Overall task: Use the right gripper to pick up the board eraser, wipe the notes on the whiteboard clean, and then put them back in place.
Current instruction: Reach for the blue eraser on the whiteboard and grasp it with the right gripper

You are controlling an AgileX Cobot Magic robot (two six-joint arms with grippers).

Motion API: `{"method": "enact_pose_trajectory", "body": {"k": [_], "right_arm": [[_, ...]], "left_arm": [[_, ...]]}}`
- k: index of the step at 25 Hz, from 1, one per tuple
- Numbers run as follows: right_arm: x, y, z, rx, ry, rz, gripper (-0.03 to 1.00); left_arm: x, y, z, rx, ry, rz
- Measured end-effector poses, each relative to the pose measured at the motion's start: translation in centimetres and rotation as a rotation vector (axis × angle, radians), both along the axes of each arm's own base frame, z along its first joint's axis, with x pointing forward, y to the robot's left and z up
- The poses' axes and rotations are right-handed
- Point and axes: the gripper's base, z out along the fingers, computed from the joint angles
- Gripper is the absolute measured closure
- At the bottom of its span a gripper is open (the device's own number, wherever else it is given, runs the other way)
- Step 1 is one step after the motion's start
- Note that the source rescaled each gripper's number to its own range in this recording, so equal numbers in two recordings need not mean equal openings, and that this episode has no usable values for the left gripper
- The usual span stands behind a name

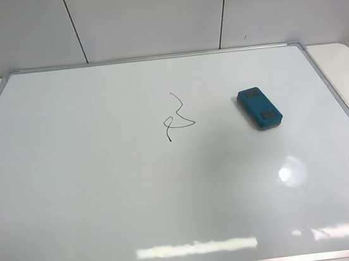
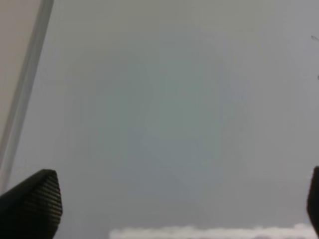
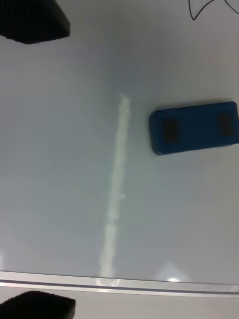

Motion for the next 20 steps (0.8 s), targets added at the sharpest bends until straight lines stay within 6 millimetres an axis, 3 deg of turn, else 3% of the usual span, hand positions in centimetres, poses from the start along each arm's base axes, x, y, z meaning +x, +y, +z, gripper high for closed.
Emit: {"method": "enact_pose_trajectory", "body": {"k": [3,12,20], "right_arm": [[3.8,0.5,0.1,0.005,0.076,0.033,-0.03],[13.1,2.1,-4.0,0.068,0.267,0.104,-0.03],[17.4,4.3,-8.6,0.068,0.281,0.106,-0.03]], "left_arm": [[0.0,0.0,0.0,0.000,0.000,0.000],[0.0,0.0,0.0,0.000,0.000,0.000],[0.0,0.0,0.0,0.000,0.000,0.000]]}}
